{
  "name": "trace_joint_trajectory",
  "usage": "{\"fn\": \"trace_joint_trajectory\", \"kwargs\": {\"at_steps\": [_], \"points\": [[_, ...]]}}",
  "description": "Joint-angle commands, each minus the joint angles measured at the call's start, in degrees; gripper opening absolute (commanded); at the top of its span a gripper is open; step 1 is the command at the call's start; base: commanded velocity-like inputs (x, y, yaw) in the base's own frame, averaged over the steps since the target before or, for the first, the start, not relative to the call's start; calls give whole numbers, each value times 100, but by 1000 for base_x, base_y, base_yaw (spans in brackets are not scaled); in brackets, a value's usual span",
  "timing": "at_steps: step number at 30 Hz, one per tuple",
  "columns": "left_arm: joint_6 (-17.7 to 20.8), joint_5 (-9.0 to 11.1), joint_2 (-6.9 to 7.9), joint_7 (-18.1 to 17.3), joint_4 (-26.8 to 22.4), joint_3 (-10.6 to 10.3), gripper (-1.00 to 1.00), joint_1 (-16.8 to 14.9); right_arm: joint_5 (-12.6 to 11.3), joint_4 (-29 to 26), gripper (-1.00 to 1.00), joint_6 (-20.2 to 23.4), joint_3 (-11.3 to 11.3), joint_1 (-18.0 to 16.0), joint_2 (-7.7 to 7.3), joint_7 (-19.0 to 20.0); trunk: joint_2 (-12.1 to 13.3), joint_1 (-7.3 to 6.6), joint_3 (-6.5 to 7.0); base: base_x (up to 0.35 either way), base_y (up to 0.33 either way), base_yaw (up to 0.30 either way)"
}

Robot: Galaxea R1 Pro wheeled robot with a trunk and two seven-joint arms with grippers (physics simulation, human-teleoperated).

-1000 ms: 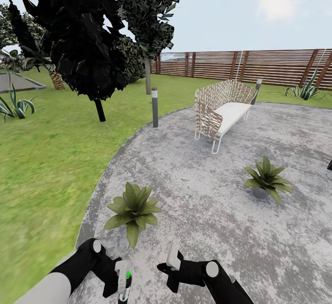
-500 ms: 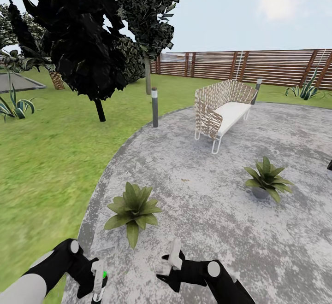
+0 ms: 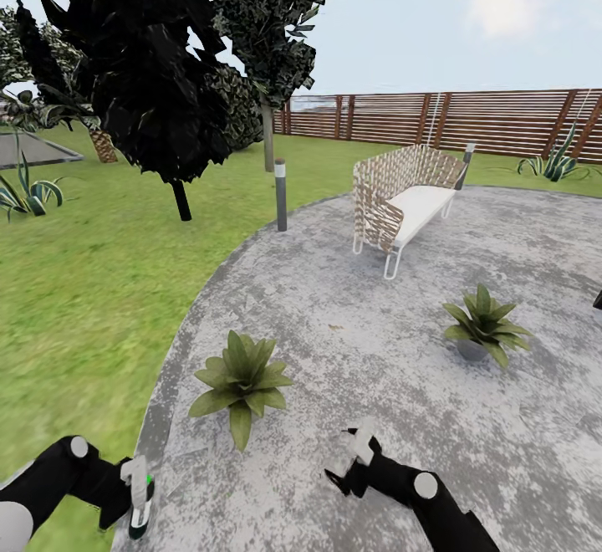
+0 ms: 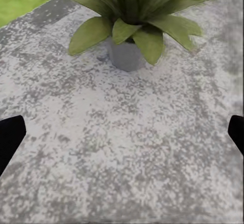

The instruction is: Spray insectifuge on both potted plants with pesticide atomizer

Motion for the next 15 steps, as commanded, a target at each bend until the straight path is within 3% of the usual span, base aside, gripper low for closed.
{"fn": "trace_joint_trajectory", "kwargs": {"at_steps": [1, 4, 6, 9, 11, 13, 14, 15], "points": [[-32, -36, -11, 71, 4, 207, -100, -2, 59, 81, 100, -45, -182, 1, -9, -120, -2, -1, -5, 0, 0, 0], [-3, -17, -127, 502, 23, 812, -100, -5, 54, 668, 100, -62, -718, 7, -140, -638, -2, -1, -5, 0, 0, 0], [19, -15, -256, 754, 78, 1079, -100, -7, 43, 960, 100, -94, -897, 12, -250, -1053, -2, -1, -5, 0, 0, 0], [168, -18, -485, 1226, 185, 1397, -100, -8, 24, 1316, 100, -329, -1003, 20, -394, -1697, -2, -1, -5, 0, 0, 0], [470, -16, -598, 1491, 213, 1493, -100, -8, 18, 1519, 100, -494, -1025, 22, -432, -2177, -2, -1, -5, 0, 0, 0], [943, -14, -700, 1695, 220, 1541, -100, -8, 12, 1811, 100, -628, -1034, 29, -445, -2957, -2, -1, -5, 0, 0, 0], [2308, -18, -885, 1803, 216, 1571, -100, -8, -781, 3003, 100, -1447, -1049, 41, -430, -4373, -2, -1, -5, 0, 0, 0], [2336, -24, -918, 1807, 219, 1571, -100, -8, -1074, 3031, 100, -1454, -1047, 41, -433, -4373, -2, -1, -5, 0, 0, 0]]}}
